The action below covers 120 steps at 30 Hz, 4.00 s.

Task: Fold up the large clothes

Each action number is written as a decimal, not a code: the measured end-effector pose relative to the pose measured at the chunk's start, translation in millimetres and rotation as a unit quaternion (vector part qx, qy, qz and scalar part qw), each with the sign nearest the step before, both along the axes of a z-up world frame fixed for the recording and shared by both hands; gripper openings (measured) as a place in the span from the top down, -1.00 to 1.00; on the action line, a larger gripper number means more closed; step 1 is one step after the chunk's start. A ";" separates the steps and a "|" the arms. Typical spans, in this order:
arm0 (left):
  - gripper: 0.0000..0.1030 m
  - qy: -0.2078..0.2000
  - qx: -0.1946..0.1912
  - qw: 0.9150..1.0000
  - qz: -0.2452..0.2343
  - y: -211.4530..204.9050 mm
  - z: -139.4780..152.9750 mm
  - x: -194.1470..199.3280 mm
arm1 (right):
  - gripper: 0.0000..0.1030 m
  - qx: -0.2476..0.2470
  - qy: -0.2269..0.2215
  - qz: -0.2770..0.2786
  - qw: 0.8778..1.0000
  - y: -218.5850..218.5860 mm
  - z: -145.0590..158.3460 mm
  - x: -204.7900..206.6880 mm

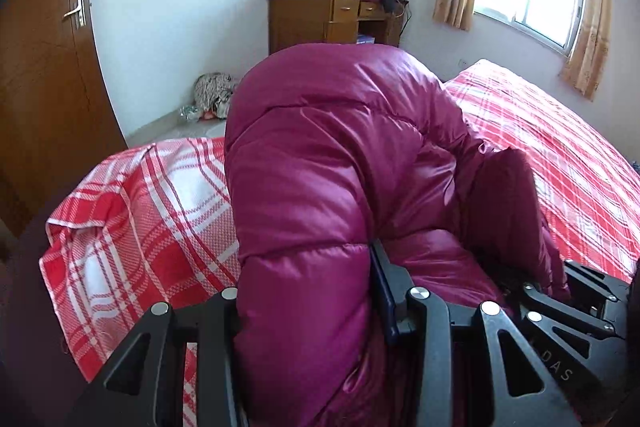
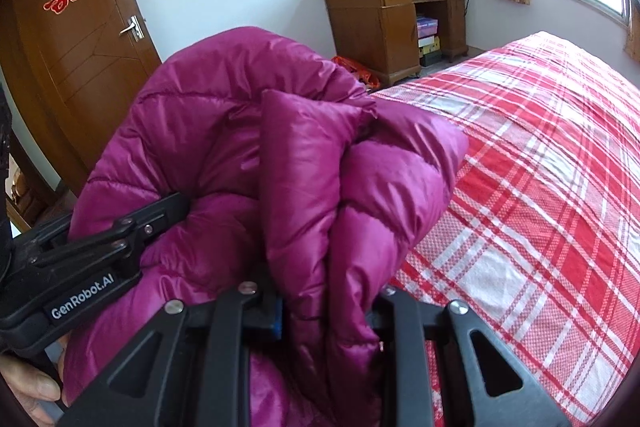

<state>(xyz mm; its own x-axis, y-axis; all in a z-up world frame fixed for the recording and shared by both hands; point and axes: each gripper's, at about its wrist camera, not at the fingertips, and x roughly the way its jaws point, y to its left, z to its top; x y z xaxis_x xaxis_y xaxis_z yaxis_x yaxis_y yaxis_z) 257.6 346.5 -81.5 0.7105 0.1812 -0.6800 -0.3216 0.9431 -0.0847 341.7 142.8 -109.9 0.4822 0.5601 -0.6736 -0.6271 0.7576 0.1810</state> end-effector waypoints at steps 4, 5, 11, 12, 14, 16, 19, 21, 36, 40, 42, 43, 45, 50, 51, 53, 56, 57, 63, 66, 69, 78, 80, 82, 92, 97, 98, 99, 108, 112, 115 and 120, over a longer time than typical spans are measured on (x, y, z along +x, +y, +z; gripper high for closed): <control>0.11 0.005 -0.002 1.000 0.003 3.2 -10.6 5.8 | 0.49 -0.014 -0.011 -0.006 1.000 5.3 -2.8 -3.7; 0.09 0.005 -0.004 1.000 0.003 1.4 -11.6 5.5 | 0.49 -0.016 -0.013 -0.008 1.000 6.1 -3.7 -4.6; 0.05 -0.002 -0.008 1.000 0.000 2.2 -19.4 9.4 | 0.49 -0.025 -0.021 -0.014 0.999 7.1 -8.2 -4.2; 0.05 -0.003 -0.008 1.000 -0.002 2.8 -20.0 9.9 | 0.49 -0.027 -0.023 -0.014 0.999 7.2 -8.9 -5.3; 0.04 -0.007 -0.011 1.000 -0.005 3.9 -21.7 10.3 | 0.48 -0.034 -0.029 -0.015 0.999 8.9 -9.3 -6.6; 0.04 -0.012 -0.017 1.000 -0.007 5.9 -23.9 10.3 | 0.48 -0.041 -0.033 -0.017 0.998 15.0 -9.6 -6.8; 0.03 -0.017 -0.016 1.000 -0.006 7.8 -25.9 12.3 | 0.48 -0.047 -0.040 -0.018 0.998 18.9 -12.2 -6.9; 0.02 -0.018 -0.011 1.000 -0.007 7.0 -26.6 12.6 | 0.47 -0.047 -0.043 -0.021 0.998 21.3 -14.8 -5.7; -0.12 -0.018 -0.081 0.997 -0.006 25.3 6.4 -36.4 | -0.01 0.020 -0.070 -0.050 0.996 -30.1 43.6 -37.0; -0.17 -0.063 -0.025 0.998 0.009 22.3 39.9 -44.9 | -0.01 0.065 -0.073 -0.045 0.994 -22.6 72.0 -32.2; -0.23 -0.069 0.007 0.997 0.016 20.2 51.7 -30.3 | 0.42 0.055 -0.073 -0.026 0.995 -0.6 80.9 -27.9; -0.23 -0.067 0.021 0.997 0.022 19.3 55.0 -19.5 | 0.59 0.043 -0.073 -0.017 0.996 10.5 81.9 -26.4; -0.23 -0.070 0.035 0.997 0.025 18.6 54.3 -3.0 | 0.68 0.010 -0.064 -0.002 0.998 38.8 76.5 -20.5; -0.23 0.000 0.066 0.997 0.024 10.7 14.9 48.8 | 0.68 -0.038 -0.003 -0.030 0.999 56.6 29.0 7.6; -0.23 0.009 0.068 0.997 0.026 10.0 8.1 54.0 | 0.68 -0.043 0.004 -0.037 0.998 54.8 19.6 13.3; -0.27 0.014 0.074 0.997 0.026 5.3 3.5 57.8 | 0.73 -0.044 0.007 -0.044 0.998 49.8 7.0 21.6; -0.33 0.023 0.091 0.995 0.028 -0.1 -5.6 67.2 | 0.83 -0.043 0.015 -0.053 0.998 46.5 -3.3 33.9; -0.35 0.025 0.100 0.994 0.029 -2.4 -9.3 70.2 | 0.84 -0.044 0.017 -0.056 0.997 45.7 -6.8 36.9; -0.44 0.033 0.104 0.993 0.037 -2.4 -20.2 77.9 | 0.85 -0.061 0.013 -0.053 0.997 49.3 -10.1 43.4; -0.49 0.038 0.133 0.990 0.035 -11.3 -19.9 76.7 | 0.78 -0.071 0.004 -0.053 0.996 47.5 -6.4 33.7; -0.52 0.047 0.142 0.988 0.035 -13.8 -16.5 72.6 | 0.77 -0.061 -0.012 -0.062 0.996 32.0 4.6 15.5; -0.52 0.032 0.139 0.989 0.046 -29.0 14.0 -4.6 | 0.31 -0.052 -0.062 -0.049 0.995 -9.2 18.9 -57.4; -0.52 0.033 0.129 0.990 0.048 -33.1 13.5 -14.7 | 0.31 -0.053 -0.048 -0.050 0.996 -8.3 10.2 -55.6; -0.52 0.035 0.134 0.989 0.048 -38.1 13.8 -25.4 | 0.31 -0.046 -0.031 -0.054 0.997 -8.8 3.0 -52.3; -0.52 0.048 0.136 0.988 0.047 -53.9 5.6 -58.7 | 0.27 -0.030 -0.010 -0.079 0.996 -21.3 4.2 -69.1; -0.52 0.054 0.138 0.988 0.039 -62.5 2.4 -79.3 | 0.05 -0.036 -0.023 -0.083 0.996 -30.5 15.4 -89.4; -0.52 0.056 0.138 0.988 0.036 -63.9 2.0 -83.5 | -0.15 -0.037 -0.028 -0.088 0.995 -34.1 19.1 -94.8; -0.52 0.059 0.136 0.988 0.032 -65.4 1.4 -89.4 | -0.27 -0.033 -0.034 -0.092 0.995 -38.4 23.1 -100.6; -0.51 0.115 0.081 0.990 0.006 -75.9 -16.3 -153.2 | -0.59 -0.036 -0.016 -0.113 0.993 -63.3 27.0 -142.5; -0.51 0.173 0.055 0.983 -0.012 -88.8 -42.9 -176.8 | -0.72 -0.067 -0.006 -0.119 0.991 -69.7 21.4 -160.6; -0.51 0.163 0.076 0.984 -0.016 -99.3 -44.4 -189.9 | -0.82 -0.090 -0.014 -0.123 0.988 -75.2 20.7 -175.8; -0.51 0.125 0.079 0.988 -0.035 -115.4 -22.6 -203.8 | -0.90 -0.107 -0.005 -0.133 0.985 -89.1 17.5 -195.4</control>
